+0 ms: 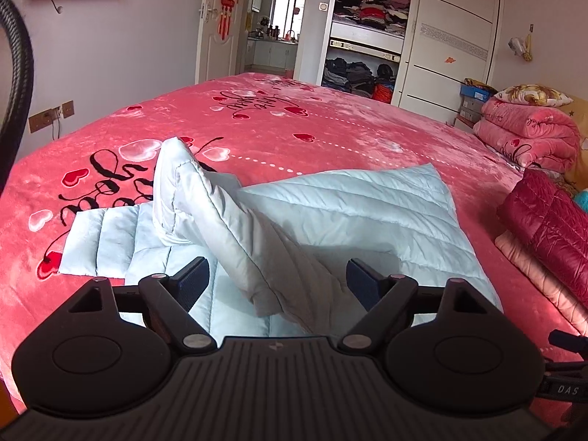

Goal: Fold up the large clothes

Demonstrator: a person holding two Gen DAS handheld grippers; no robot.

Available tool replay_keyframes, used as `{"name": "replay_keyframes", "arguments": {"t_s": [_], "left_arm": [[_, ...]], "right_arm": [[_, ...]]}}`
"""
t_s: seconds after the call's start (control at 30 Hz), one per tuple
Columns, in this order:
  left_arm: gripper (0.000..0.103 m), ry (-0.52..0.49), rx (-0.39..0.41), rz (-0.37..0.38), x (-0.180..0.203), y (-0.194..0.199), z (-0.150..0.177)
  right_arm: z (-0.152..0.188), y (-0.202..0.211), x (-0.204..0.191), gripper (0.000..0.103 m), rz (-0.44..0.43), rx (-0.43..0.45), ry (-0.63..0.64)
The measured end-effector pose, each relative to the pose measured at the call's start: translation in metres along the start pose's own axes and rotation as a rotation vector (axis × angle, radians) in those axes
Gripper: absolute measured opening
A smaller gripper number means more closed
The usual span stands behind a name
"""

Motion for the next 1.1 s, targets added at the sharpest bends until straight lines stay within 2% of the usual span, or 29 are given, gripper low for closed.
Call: {"name": "replay_keyframes", "arguments": {"t_s": [0.23, 0.33, 0.4, 0.5, 0.6, 0.77, 0.93, 1.1], "left_arm": [[0.079, 0.051, -0.037, -0.006, 0.004, -0.011, -0.016], [0.066, 0.037, -0.057, -0.023, 0.01, -0.013, -0.021], [0.051, 0.037, -0.065, -0.029, 0.01, -0.013, -0.023], [0.039, 0.075, -0.075, -0.026, 0.011, -0.021, -0.037], [0.035, 0.121, -0.076, -0.008, 0.009, -0.024, -0.044], [0.028, 0.129, -0.05, 0.008, 0.016, -0.032, -0.06], [0.026, 0.137, -0.014, 0.005, 0.02, -0.047, -0.076], [0.026, 0.11, -0.008, 0.003, 0.026, -0.068, -0.083]], "right_arm": [[0.0, -0.011, -0.001, 0.102, -0.038, -0.013, 0.012], [0.0, -0.018, -0.001, 0.102, -0.053, -0.026, 0.009], [0.001, -0.021, 0.0, 0.102, -0.052, -0.031, 0.019], [0.001, -0.028, 0.0, 0.102, -0.059, -0.042, 0.031], [0.002, -0.034, 0.001, 0.102, -0.076, -0.059, 0.023], [0.004, -0.04, -0.003, 0.102, -0.128, -0.078, 0.024], [0.009, -0.046, -0.014, 0.102, -0.19, -0.1, 0.054], [0.01, -0.057, -0.019, 0.102, -0.181, -0.087, 0.075]]}}
Point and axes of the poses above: each gripper's, at about its wrist camera, not at the fingertips, and y roughly against the way its jaws point, x to its right, z to its underside, the point moved 4 cm from there along -y, roughly the way its jaws point, and after that the axes turned 6 degrees about x, right-handed, at the moved point
